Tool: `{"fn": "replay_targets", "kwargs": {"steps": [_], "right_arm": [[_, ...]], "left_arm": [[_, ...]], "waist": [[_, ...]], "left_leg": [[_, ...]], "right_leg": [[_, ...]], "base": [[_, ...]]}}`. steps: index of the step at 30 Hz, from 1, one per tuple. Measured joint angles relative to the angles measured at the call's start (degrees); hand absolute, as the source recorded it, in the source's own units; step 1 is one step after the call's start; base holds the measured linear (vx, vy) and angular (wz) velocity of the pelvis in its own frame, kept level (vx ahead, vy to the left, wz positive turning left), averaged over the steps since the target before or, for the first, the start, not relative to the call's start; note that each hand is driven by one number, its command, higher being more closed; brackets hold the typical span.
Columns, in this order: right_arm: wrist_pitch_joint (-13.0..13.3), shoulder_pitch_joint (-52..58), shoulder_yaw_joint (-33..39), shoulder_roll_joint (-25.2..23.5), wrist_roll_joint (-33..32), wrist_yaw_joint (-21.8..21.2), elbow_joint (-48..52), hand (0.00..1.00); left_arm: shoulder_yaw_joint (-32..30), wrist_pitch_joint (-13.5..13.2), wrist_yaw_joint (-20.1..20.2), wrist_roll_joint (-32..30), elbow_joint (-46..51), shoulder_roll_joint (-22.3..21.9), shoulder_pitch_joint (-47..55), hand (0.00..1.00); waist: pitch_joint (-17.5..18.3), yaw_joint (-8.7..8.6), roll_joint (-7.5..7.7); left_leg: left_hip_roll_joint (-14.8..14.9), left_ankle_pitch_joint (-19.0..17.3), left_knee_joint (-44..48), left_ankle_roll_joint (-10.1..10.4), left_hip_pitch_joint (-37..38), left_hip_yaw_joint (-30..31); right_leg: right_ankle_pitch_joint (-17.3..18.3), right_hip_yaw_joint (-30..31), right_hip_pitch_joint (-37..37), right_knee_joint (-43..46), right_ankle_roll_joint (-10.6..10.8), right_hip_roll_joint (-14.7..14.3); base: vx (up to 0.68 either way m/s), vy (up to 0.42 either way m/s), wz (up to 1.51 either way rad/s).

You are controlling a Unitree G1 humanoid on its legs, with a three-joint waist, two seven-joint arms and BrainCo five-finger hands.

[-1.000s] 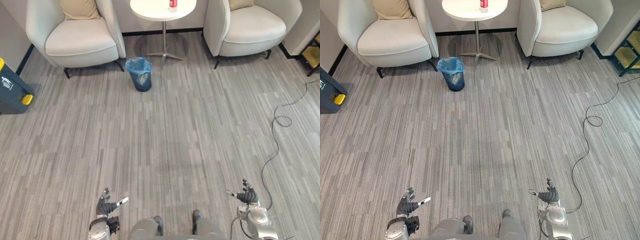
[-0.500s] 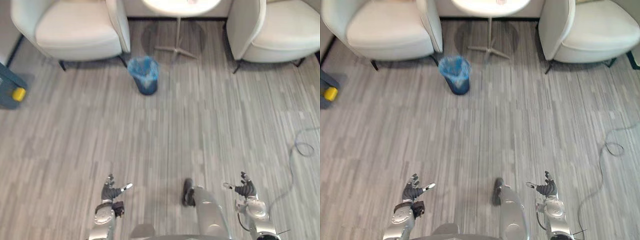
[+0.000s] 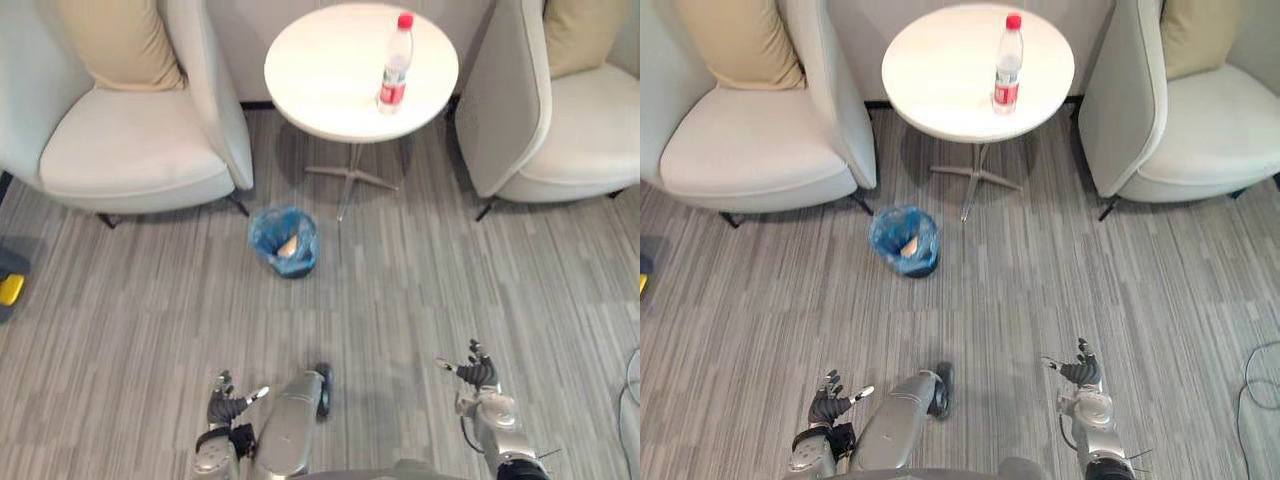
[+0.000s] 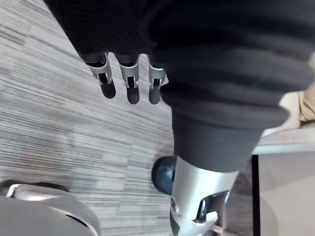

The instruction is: Gather rubbish on tea table into small bin, then transfer packed bag to large trash can.

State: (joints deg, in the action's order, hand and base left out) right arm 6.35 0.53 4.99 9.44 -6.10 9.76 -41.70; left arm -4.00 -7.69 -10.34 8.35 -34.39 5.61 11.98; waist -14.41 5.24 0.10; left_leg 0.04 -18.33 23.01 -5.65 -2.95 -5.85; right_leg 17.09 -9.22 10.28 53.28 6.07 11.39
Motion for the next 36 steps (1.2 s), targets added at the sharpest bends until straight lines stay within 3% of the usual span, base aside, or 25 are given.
{"fn": "replay_targets", "kwargs": {"steps": [2,4,5,6,7,8,10,12,13,14,16,17,18,19,20,23,24,26,28,29,32,33,36], "right_arm": [[-0.01,-0.03,-0.39,0.52,0.05,-0.04,-0.97,0.0],[-0.06,0.19,-0.38,1.15,0.05,-0.03,-2.0,0.0],[-0.11,0.55,-0.38,1.2,0.05,-0.02,-2.09,0.0],[-0.14,0.99,-0.33,1.9,0.08,0.0,-2.41,0.0],[-0.28,1.12,-0.28,2.36,0.17,0.02,-2.55,0.0],[-0.16,-0.13,0.02,2.37,0.36,0.03,-2.34,0.0],[-0.08,-0.9,1.23,2.78,1.2,0.09,-2.11,0.0],[-0.05,-0.75,1.02,3.24,1.51,0.14,-2.16,0.0],[0.01,-0.87,0.98,3.24,1.5,0.17,-2.16,0.0],[0.15,-1.59,1.05,3.31,1.47,0.18,-2.09,0.0],[0.78,-2.59,1.63,3.29,1.47,0.23,-1.77,0.0],[1.1,-2.25,2.1,3.46,1.46,0.26,-1.21,0.0],[1.15,-1.83,2.46,3.6,1.45,0.29,-0.78,0.0],[1.01,-1.6,2.7,2.51,1.46,0.2,-0.6,0.0],[1.01,-1.26,2.96,2.25,1.45,0.27,0.35,0.0],[1.01,-1.49,3.0,2.19,1.74,0.47,1.21,0.0],[0.97,-1.29,2.83,2.06,2.24,0.57,2.31,0.0],[0.95,-1.09,2.29,1.92,2.48,1.08,4.81,0.0],[1.06,-0.03,1.15,1.74,4.19,1.88,8.88,0.0],[1.18,1.28,0.77,0.95,5.14,2.23,12.56,0.0],[1.62,2.02,0.71,0.41,7.15,2.69,18.86,0.0],[2.22,2.41,0.7,0.29,7.87,2.78,21.09,0.0],[3.3,2.1,0.38,1.09,9.24,2.82,24.42,0.0]], "left_arm": [[-0.08,-0.01,0.08,0.03,-0.49,0.39,-0.89,0.0],[-0.11,-0.01,0.08,0.04,-1.11,0.39,-1.83,0.0],[-0.16,-0.02,0.06,0.04,-1.24,0.47,-2.11,0.0],[-0.32,0.01,0.01,0.02,-2.49,0.21,-2.74,0.0],[-0.35,0.14,-0.05,0.03,-2.86,-0.26,-2.73,0.0],[-0.36,0.11,0.08,0.0,-2.98,-0.76,-3.11,0.0],[-0.21,0.07,0.14,0.0,-3.15,-2.38,-3.66,0.0],[0.07,-0.15,0.2,0.02,-3.43,-3.14,-3.64,0.0],[0.09,-0.15,0.21,0.02,-3.42,-3.15,-3.55,0.0],[0.15,-0.12,0.25,0.02,-3.43,-3.16,-3.47,0.0],[0.99,-0.09,0.26,0.01,-3.43,-2.92,-3.35,0.0],[1.91,-0.11,0.28,0.0,-3.4,-2.85,-3.19,0.0],[2.41,-0.11,0.32,-0.01,-3.49,-2.79,-3.26,0.0],[2.4,-0.04,0.24,-0.01,-4.11,-1.93,-4.12,0.0],[2.39,-0.03,0.3,-0.02,-4.18,-1.66,-4.12,0.0],[2.38,-0.03,0.22,-0.03,-4.4,-1.11,-3.63,0.0],[2.36,-0.04,0.21,-0.02,-4.42,-0.82,-2.94,0.0],[2.32,-0.03,0.23,-0.04,-4.53,-0.64,-1.74,0.0],[2.73,0.0,0.22,-0.07,-4.54,-0.01,-1.29,0.0],[2.96,0.03,0.19,-0.1,-4.58,0.83,-1.52,0.0],[3.49,-0.08,0.06,-0.1,-4.53,1.73,-1.88,0.0],[3.83,-0.11,0.02,-0.11,-4.49,2.06,-1.83,0.0],[4.75,-0.25,0.05,-0.63,-4.99,0.55,-1.53,0.0]], "waist": [[-0.07,-1.24,-0.52],[-0.03,-1.46,-0.79],[0.12,-1.48,-0.6],[0.45,-2.03,-1.61],[1.31,-1.55,-2.98],[1.58,-1.39,-3.1],[1.76,-1.67,-3.11],[1.48,-1.32,-2.87],[1.46,-1.15,-2.71],[1.26,-1.0,-2.36],[1.35,-1.09,-2.54],[1.94,-1.27,-3.76],[2.13,-1.3,-4.62],[2.43,-0.76,-2.53],[2.67,-0.87,-2.07],[2.59,-1.01,-1.96],[2.44,-1.15,-2.04],[2.32,-1.34,-2.0],[1.87,-1.54,-1.24],[1.82,-2.15,-1.05],[2.13,-3.02,-0.2],[2.79,-2.91,1.24],[3.18,-2.78,-1.13]], "left_leg": [[2.12,-0.1,-2.89,0.97,4.66,1.27],[4.07,-1.37,-3.51,4.0,7.85,2.41],[4.68,-2.76,-3.68,6.48,9.7,3.45],[6.43,-4.02,-3.69,8.51,11.68,5.11],[7.94,-3.74,-3.49,9.03,11.65,5.98],[8.55,-0.7,-1.69,11.86,10.2,6.92],[7.21,6.35,6.12,12.09,6.92,8.97],[8.67,3.07,20.3,10.87,0.16,7.13],[9.06,1.88,21.67,10.55,-1.29,6.37],[8.95,0.58,21.19,10.13,-4.19,4.59],[8.71,1.13,9.86,10.09,-8.07,0.16],[9.1,6.87,1.24,10.58,-8.43,-2.0],[9.48,10.22,-0.92,7.21,-9.4,-3.67],[7.43,9.99,-1.32,6.99,-8.35,-5.32],[6.14,10.34,-2.76,6.48,-8.09,-5.23],[3.78,10.14,-4.01,5.87,-6.91,-5.41],[3.24,9.28,-4.7,4.77,-5.27,-5.53],[2.8,8.6,-6.01,4.42,-2.82,-5.53],[2.05,8.11,-6.75,3.92,-0.45,-4.67],[1.56,7.97,-6.78,3.73,-0.14,-3.07],[0.83,8.28,-6.42,4.22,-0.32,-0.3],[-0.4,8.09,-5.96,4.52,-0.68,0.4],[0.38,7.84,-5.23,5.25,-1.58,2.7]], "right_leg": [[0.16,-3.05,5.47,-11.62,-0.73,-2.06],[-3.65,-2.34,8.26,-24.01,-1.61,-5.09],[-9.73,-0.07,9.27,-32.94,-2.72,-7.11],[-20.12,0.82,8.66,-35.36,-6.32,-9.39],[-20.26,0.11,8.08,-35.51,-6.6,-10.64],[-18.51,-0.21,7.86,-34.79,-7.94,-10.95],[-16.81,-0.61,4.72,-36.29,-8.14,-10.06],[-16.8,-2.05,-4.61,-43.93,-8.17,-9.65],[-16.8,-2.19,-6.28,-44.86,-8.17,-9.63],[-16.8,-2.24,-8.56,-45.86,-8.16,-9.1],[-16.26,-2.67,-10.3,-45.95,-7.29,-7.94],[-15.0,-3.34,-10.84,-45.69,-5.36,-8.07],[-13.7,-3.38,-11.35,-45.43,-3.72,-8.46],[-11.64,-2.64,-11.39,-45.42,-2.43,-6.28],[-11.53,-2.45,-11.12,-45.65,-2.24,-5.16],[-10.72,-1.2,-10.94,-44.1,-0.86,-2.98],[-9.61,-0.72,-10.33,-40.19,0.5,-2.16],[-8.76,0.83,-7.05,-30.24,1.34,-1.05],[-8.88,3.5,-3.39,-19.98,1.33,-0.12],[-6.03,6.29,-1.85,-18.24,0.92,-0.36],[-5.65,10.04,-2.0,-26.93,0.36,-2.78],[-8.42,10.78,-2.13,-31.05,-0.29,-2.6],[-8.14,9.11,-3.48,-34.49,-0.58,-3.45]], "base": [[0.63,-0.109,0.28],[0.57,-0.168,0.37],[0.62,-0.237,0.52],[0.63,-0.223,0.4],[0.63,-0.192,0.23],[0.59,-0.181,0.13],[0.58,-0.227,0.35],[0.51,-0.167,0.46],[0.35,-0.027,0.27],[0.3,0.049,0.09],[0.25,0.112,0.1],[0.17,0.142,0.14],[0.25,0.185,0.1],[0.23,0.173,0.11],[0.19,0.128,0.1],[0.1,0.112,0.05],[0.07,0.093,-0.01],[0.04,0.077,-0.03],[0.04,0.034,0.22],[0.04,-0.018,0.53],[0.06,-0.073,0.72],[0.09,-0.133,0.49],[0.09,-0.119,0.28]]}}
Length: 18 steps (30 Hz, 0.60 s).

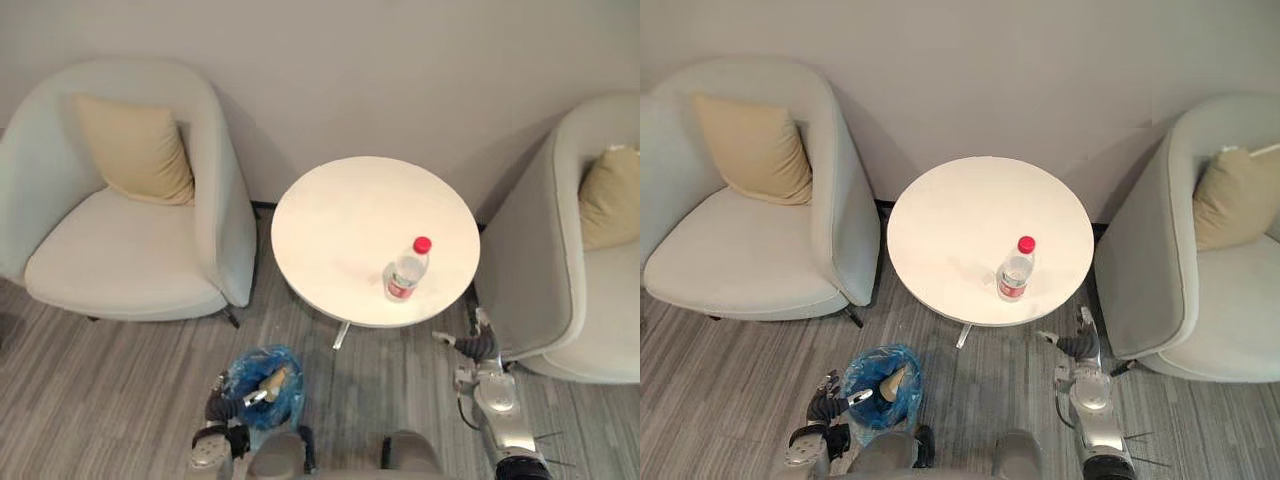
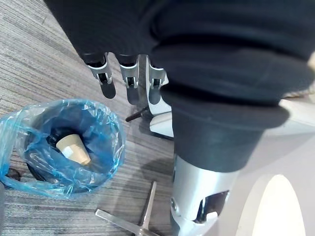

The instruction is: Gather rubbish on tea table into small bin, then transfer packed bag to large trash can.

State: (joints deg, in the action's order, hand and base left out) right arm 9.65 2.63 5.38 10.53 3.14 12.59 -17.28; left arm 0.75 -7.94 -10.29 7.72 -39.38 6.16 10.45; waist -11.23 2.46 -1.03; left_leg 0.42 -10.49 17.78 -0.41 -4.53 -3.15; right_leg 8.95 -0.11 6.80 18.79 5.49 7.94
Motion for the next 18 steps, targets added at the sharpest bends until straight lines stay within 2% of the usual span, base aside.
{"fn": "replay_targets", "kwargs": {"steps": [3,6,15,18], "right_arm": [[0.29,1.36,-2.35,0.07,2.68,-0.27,3.26,0.0],[0.55,1.95,-3.85,0.05,4.36,-0.44,3.34,0.0],[0.65,0.13,-6.0,-0.43,5.53,0.19,1.82,0.0],[0.54,-3.59,-5.97,-1.06,5.47,2.47,-1.09,0.0]], "left_arm": [[0.3,-0.07,0.19,-0.06,-0.1,-0.37,1.35,0.0],[1.48,-0.13,0.3,-0.82,-1.31,-0.32,1.32,0.0],[3.83,-0.16,0.39,-1.81,-1.77,-0.22,1.56,0.0],[4.23,-0.19,0.38,-1.81,-1.76,-0.21,1.95,0.0]], "waist": [[0.29,-0.16,-0.72],[0.36,-0.29,-0.27],[0.5,0.0,-0.1],[0.49,0.01,-0.1]], "left_leg": [[1.05,0.74,-2.03,1.18,0.13,1.58],[1.54,1.35,-3.72,1.79,1.37,2.26],[0.38,4.8,-8.6,1.51,2.52,4.59],[0.24,7.01,-11.06,1.52,2.58,5.2]], "right_leg": [[-1.6,-1.81,-2.07,-3.79,-0.67,-1.14],[-2.72,-2.95,-4.68,-7.25,-1.02,-1.86],[-4.74,-5.32,-6.72,-11.23,-0.98,-1.15],[-5.85,-6.12,-6.48,-12.22,-1.16,-1.08]], "base": [[0.08,-0.081,0.14],[0.06,-0.053,0.14],[0.0,-0.011,0.16],[-0.09,-0.015,0.12]]}}
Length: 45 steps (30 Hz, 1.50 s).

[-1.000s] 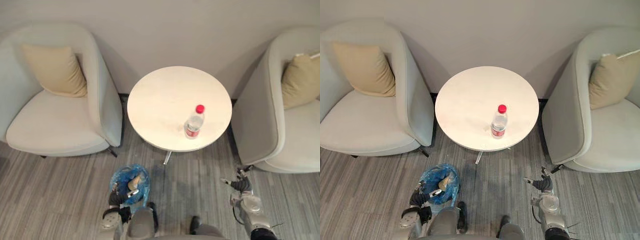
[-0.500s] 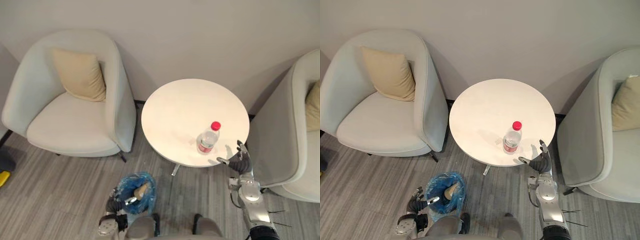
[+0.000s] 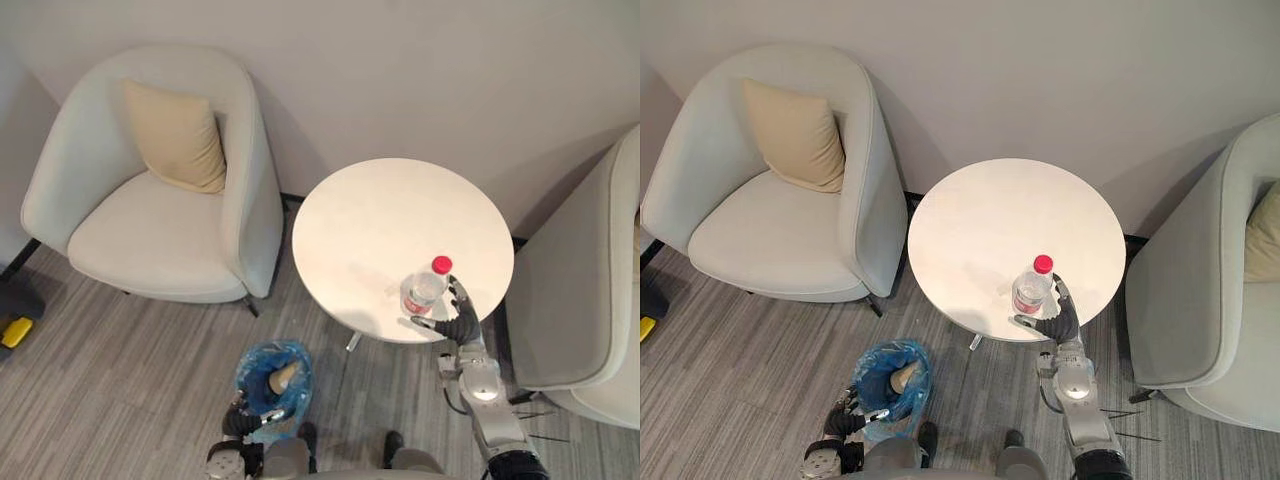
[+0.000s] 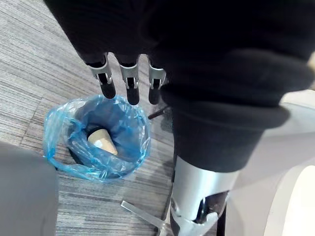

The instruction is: Gather rubbish on tea table into small bin, then transfer packed bag to large trash can.

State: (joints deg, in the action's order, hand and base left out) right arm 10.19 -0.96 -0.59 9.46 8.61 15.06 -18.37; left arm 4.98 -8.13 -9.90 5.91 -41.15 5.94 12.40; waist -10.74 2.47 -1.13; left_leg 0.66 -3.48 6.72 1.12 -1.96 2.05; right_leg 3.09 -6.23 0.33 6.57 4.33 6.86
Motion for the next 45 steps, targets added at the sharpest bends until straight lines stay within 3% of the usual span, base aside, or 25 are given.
{"fn": "replay_targets", "kwargs": {"steps": [7,8,11,14,24,28,35,37,38,39,40,43,45], "right_arm": [[-0.53,-8.97,0.28,0.14,-2.55,2.62,-6.94,0.0],[-0.65,-11.48,0.33,0.32,-3.36,3.37,-8.46,1.0],[-0.64,-16.43,0.27,1.88,-5.45,4.01,-11.75,1.0],[-0.68,-21.09,0.07,3.43,-7.11,3.87,-14.58,1.0],[-0.71,-23.09,-0.03,4.68,-11.17,3.76,-13.56,1.0],[-0.34,-16.15,-0.06,4.6,-11.19,3.4,-2.5,1.0],[1.83,-4.78,-2.2,4.46,-7.64,0.93,11.18,1.0],[2.07,-3.79,-2.92,4.11,-6.25,0.74,11.91,1.0],[2.07,-3.07,-2.94,3.98,-5.58,0.82,12.99,1.0],[2.34,-3.16,-3.59,3.87,-4.94,0.93,13.39,1.0],[2.35,-3.41,-3.75,4.01,-3.45,0.97,13.44,1.0],[2.35,-3.16,-4.93,3.8,-1.25,0.91,14.16,1.0],[2.4,-2.42,-6.64,2.95,0.57,0.26,15.46,1.0]], "left_arm": [[0.17,-0.9,0.34,0.09,0.13,-0.01,0.0,0.0],[0.25,-1.21,0.88,0.14,0.25,-0.01,-0.04,0.0],[0.75,-1.34,1.06,0.74,1.36,-0.12,-0.07,0.0],[0.79,-1.85,1.04,1.57,1.54,-0.12,-0.18,0.0],[1.25,-2.13,1.02,2.43,2.42,-0.16,-0.22,0.0],[1.23,-2.05,1.05,2.41,2.44,-0.26,-0.17,0.0],[1.22,-1.73,1.1,2.36,2.36,-1.33,-0.1,0.0],[1.14,-1.65,1.1,2.36,2.41,-1.44,-0.32,0.0],[1.08,-1.65,1.12,2.33,2.41,-1.48,-0.44,0.0],[0.99,-1.61,1.05,2.33,2.27,-1.52,-0.59,0.0],[1.07,-1.64,1.02,2.29,2.24,-1.53,-0.53,0.0],[1.18,-1.76,1.01,2.26,2.2,-1.55,-0.7,0.0],[1.41,-1.79,1.01,2.23,2.24,-1.17,-0.9,0.0]], "waist": [[-0.61,0.26,-0.79],[-0.97,0.42,-1.27],[-1.88,1.67,-2.46],[-2.83,1.7,-3.14],[-4.32,1.55,-3.21],[-4.32,1.56,-3.21],[-4.25,1.38,-3.16],[-4.14,1.4,-3.16],[-4.14,0.89,-3.03],[-4.41,0.62,-2.58],[-3.93,0.42,-3.36],[-3.49,1.13,-2.57],[-3.28,1.44,-1.8]], "left_leg": [[-0.71,3.39,-3.07,0.38,-2.59,2.02],[-0.73,3.58,-2.78,0.4,-3.65,2.02],[-0.72,3.72,-2.37,0.35,-5.7,1.93],[-0.83,3.81,-1.73,0.38,-7.28,2.06],[-0.84,3.82,-1.75,0.14,-7.52,2.93],[-1.34,3.75,-1.75,0.24,-5.69,5.12],[-3.18,5.01,-1.91,0.38,-5.32,12.47],[-2.31,3.71,-2.22,-2.78,-6.82,7.1],[-0.02,3.28,-2.55,-4.76,-6.61,-1.73],[2.58,2.9,-0.49,-5.3,-6.6,-11.28],[5.14,3.04,2.1,-4.85,-6.92,-17.82],[3.98,2.01,4.33,-2.18,-7.38,-16.9],[2.87,-0.53,6.83,-2.75,-7.93,-16.5]], "right_leg": [[-1.23,-1.33,3.2,0.1,-0.01,0.23],[-1.42,-1.29,4.07,0.11,0.31,0.31],[-1.88,-0.99,5.91,0.2,0.62,0.48],[-1.97,-1.01,7.19,0.24,0.66,0.59],[-1.95,-1.29,7.05,0.2,0.56,0.48],[-0.92,-2.16,4.23,0.41,0.37,0.86],[3.45,-10.75,0.99,3.9,0.39,2.62],[3.72,-14.11,0.47,4.3,0.18,3.34],[3.68,-16.35,-0.65,3.87,0.2,4.24],[3.72,-18.28,-1.57,3.87,0.26,5.47],[4.51,-19.41,-2.53,4.33,1.44,5.91],[4.57,-20.02,-3.62,4.41,2.14,6.91],[4.84,-20.1,-4.18,5.35,3.54,8.46]], "base": [[-0.13,0.0,0.14],[-0.1,0.02,0.01],[-0.07,0.017,0.01],[-0.02,0.01,0.04],[0.06,-0.011,0.04],[0.03,-0.009,0.31],[-0.05,-0.028,0.62],[-0.08,-0.003,0.82],[-0.02,0.03,0.99],[0.03,0.062,1.1],[0.08,0.1,0.78],[0.06,0.093,0.28],[0.08,0.157,0.18]]}}
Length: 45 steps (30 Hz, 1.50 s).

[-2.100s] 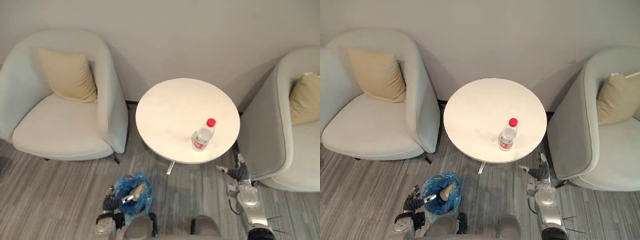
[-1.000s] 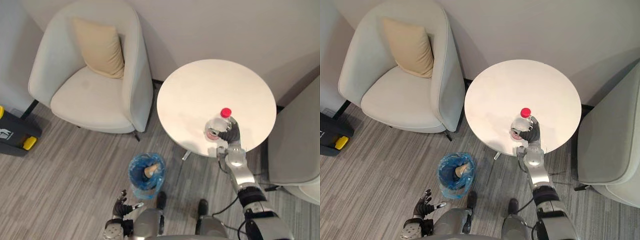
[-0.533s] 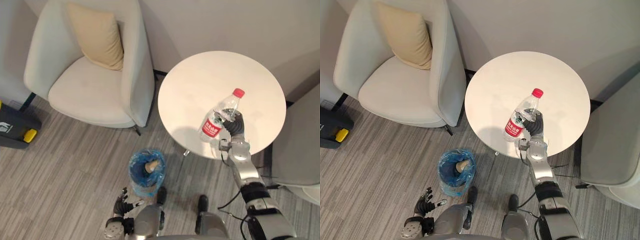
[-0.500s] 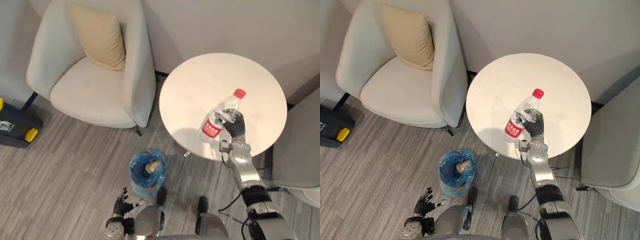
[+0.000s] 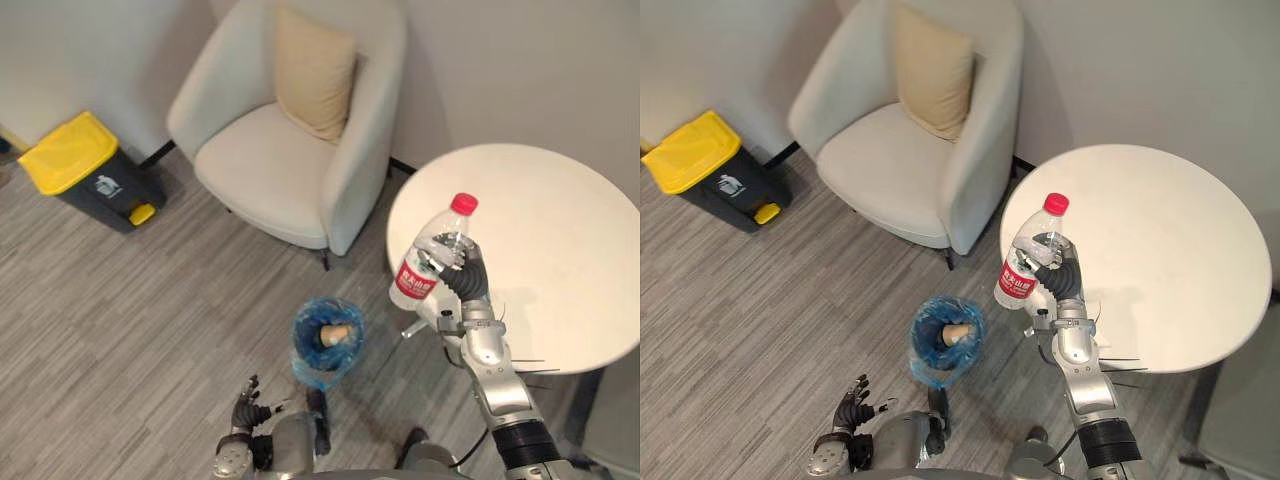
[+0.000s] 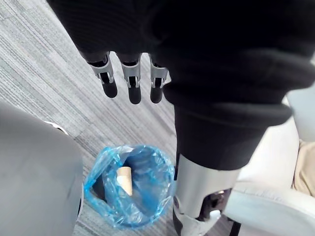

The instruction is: Gather rubbish on tea table into small bin, then transfer packed bag to large trash can.

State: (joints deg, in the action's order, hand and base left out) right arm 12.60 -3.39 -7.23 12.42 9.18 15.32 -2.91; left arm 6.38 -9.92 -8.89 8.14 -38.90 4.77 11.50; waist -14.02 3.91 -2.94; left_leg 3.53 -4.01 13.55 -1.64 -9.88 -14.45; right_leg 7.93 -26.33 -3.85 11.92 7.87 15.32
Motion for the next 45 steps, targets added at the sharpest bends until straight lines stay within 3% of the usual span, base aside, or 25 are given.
{"fn": "replay_targets", "kwargs": {"steps": [1,3,5,8,10,11,12,13,14,15,18,23,28,31,32,39,40,45], "right_arm": [[-0.07,0.32,-1.34,-0.2,1.58,-1.09,-0.15,1.0],[-0.18,1.09,-3.29,-0.31,2.74,-1.95,-0.18,1.0],[-0.18,1.54,-4.74,-0.92,2.83,-2.88,-0.31,1.0],[-0.18,1.62,-6.18,-0.71,3.58,-3.57,-1.77,1.0],[-0.17,1.51,-6.3,-0.37,4.54,-4.23,-3.46,1.0],[-0.17,1.11,-6.86,0.65,5.01,-4.23,-4.33,1.0],[-0.15,-0.16,-7.5,1.66,5.05,-4.23,-5.49,1.0],[-0.05,-1.69,-7.55,2.09,5.2,-4.24,-6.48,1.0],[-0.18,-5.76,-7.98,4.02,6.1,-4.13,-9.81,1.0],[-0.41,-9.63,-8.9,5.06,7.02,-4.06,-13.14,1.0],[-1.05,-14.74,-9.55,6.19,7.34,-3.28,-17.04,1.0],[-2.56,-21.78,-10.82,7.43,9.58,-0.02,-24.21,1.0],[-3.23,-27.83,-11.89,8.08,12.93,2.76,-25.33,1.0],[-4.15,-32.63,-12.02,7.25,13.96,3.62,-24.51,1.0],[-4.34,-34.44,-11.84,7.27,14.09,4.13,-24.13,1.0],[-6.38,-37.16,-11.6,8.8,14.45,6.83,-23.84,1.0],[-6.66,-37.37,-11.29,9.18,14.42,7.53,-23.98,0.0],[-7.0,-39.27,-10.7,9.21,13.67,8.3,-26.1,0.0]], "left_arm": [[0.53,0.0,-0.01,-0.02,-0.02,0.15,0.09,0.0],[0.84,-0.2,0.01,-0.37,-0.05,0.55,0.27,0.0],[1.16,-0.27,0.05,-1.18,-0.25,1.62,0.24,0.0],[2.08,-0.31,0.04,-1.62,-1.24,2.36,-0.34,0.0],[2.21,-0.35,0.03,-1.64,-1.21,2.89,-0.41,0.0],[2.5,-0.53,0.0,-1.72,-1.18,2.97,-0.82,0.0],[2.99,-0.61,-0.08,-1.81,-1.12,3.71,-1.94,0.0],[2.95,-0.66,-0.12,-1.91,-1.47,3.59,-3.14,0.0],[2.89,-0.68,-0.31,-1.97,-1.24,2.63,-4.78,0.0],[3.01,-0.77,-0.48,-1.96,-0.97,1.88,-5.6,0.0],[2.96,-1.06,-1.73,-1.07,-0.96,0.8,-8.14,0.0],[3.0,-2.38,-4.03,1.4,-1.25,-0.16,-14.76,0.0],[0.61,-3.89,-5.89,1.49,-0.84,-2.35,-23.06,0.0],[-0.66,-4.34,-6.78,2.48,1.46,-3.22,-25.94,0.0],[-2.33,-4.47,-7.3,2.67,3.84,-3.28,-27.32,0.0],[-4.87,-5.9,-8.74,5.03,10.19,-3.09,-29.22,0.0],[-4.96,-6.28,-8.83,5.48,10.35,-2.53,-29.79,0.0],[-6.54,-6.4,-9.46,5.92,9.16,-1.4,-30.23,0.0]], "waist": [[-0.02,-0.01,-0.15],[0.07,0.01,0.03],[0.11,-0.74,0.79],[-0.06,-1.85,0.77],[-0.54,-1.8,0.28],[-0.74,-1.86,1.37],[-1.59,-1.74,1.83],[-2.7,-1.9,1.97],[-4.57,-1.49,-0.42],[-5.66,-1.31,-1.77],[-9.71,-1.42,-2.89],[-10.78,-1.23,-3.63],[-12.57,0.17,-3.5],[-14.34,0.46,-3.05],[-15.02,1.43,-2.28],[-15.63,2.77,-1.74],[-15.64,2.93,-1.72],[-16.05,2.98,-0.98]], "left_leg": [[-0.03,-3.28,3.93,-0.5,-0.39,0.34],[-0.03,-6.37,7.44,-0.56,-0.11,0.94],[-0.42,-8.18,9.01,-1.24,-0.17,2.32],[-0.87,-8.74,8.45,-1.56,-0.26,6.44],[-1.74,-8.38,8.45,-1.04,-0.51,8.85],[-2.78,-8.4,10.19,-0.79,-1.66,10.19],[-4.44,-9.01,13.77,0.22,-4.63,11.62],[-4.64,-9.27,16.07,0.53,-6.01,12.36],[-3.51,-9.63,18.86,1.06,-9.5,13.68],[-3.03,-9.71,18.96,1.23,-12.07,14.52],[-2.85,-9.03,18.36,2.32,-14.28,15.23],[-4.17,-8.03,21.37,3.54,-24.53,16.48],[-5.38,-8.16,31.16,3.51,-38.35,15.82],[-4.48,-11.29,39.75,1.94,-49.44,15.75],[-4.34,-11.69,42.74,2.36,-54.47,15.61],[-4.02,-11.46,49.84,2.91,-67.83,15.42],[-3.98,-11.31,50.26,3.12,-69.13,15.49],[-3.96,-10.61,51.25,3.66,-72.12,16.13]], "right_leg": [[0.39,0.57,0.33,4.42,0.6,1.46],[0.15,3.46,3.65,14.7,0.23,3.64],[-0.28,9.32,8.98,24.11,-2.59,4.34],[4.91,16.41,13.52,24.34,-2.11,-0.34],[5.14,19.18,16.12,20.93,-2.2,-2.94],[4.65,19.32,17.66,18.39,-2.19,-3.36],[1.04,18.43,19.93,14.72,-2.47,-3.18],[1.39,18.48,20.56,14.95,-1.61,-3.18],[0.72,17.4,21.8,15.27,-2.34,-3.93],[0.64,16.75,23.92,15.18,-2.5,-4.51],[0.37,15.77,26.37,16.26,-2.94,-4.44],[0.65,15.2,36.98,22.03,-3.46,-2.97],[5.66,15.58,50.07,33.88,-3.9,-0.02],[9.58,15.93,60.75,43.95,-4.62,0.91],[10.46,17.0,66.24,47.73,-4.74,0.93],[11.32,18.79,80.31,56.26,-5.45,1.46],[11.43,18.77,81.65,57.02,-5.64,1.58],[11.74,18.47,84.78,58.98,-6.48,1.69]], "base": [[0.09,0.216,0.09],[0.08,0.178,0.04],[0.1,0.143,0.28],[0.13,0.058,0.59],[0.13,-0.035,0.85],[0.12,-0.103,1.14],[0.11,-0.13,1.19],[0.08,-0.112,0.89],[0.06,-0.084,0.48],[0.05,-0.088,0.27],[-0.01,-0.078,0.15],[-0.06,-0.011,0.18],[-0.16,-0.004,0.29],[-0.26,-0.087,0.28],[-0.22,-0.09,0.06],[-0.15,-0.034,0.02],[-0.11,-0.015,0.1],[-0.07,-0.019,0.07]]}}
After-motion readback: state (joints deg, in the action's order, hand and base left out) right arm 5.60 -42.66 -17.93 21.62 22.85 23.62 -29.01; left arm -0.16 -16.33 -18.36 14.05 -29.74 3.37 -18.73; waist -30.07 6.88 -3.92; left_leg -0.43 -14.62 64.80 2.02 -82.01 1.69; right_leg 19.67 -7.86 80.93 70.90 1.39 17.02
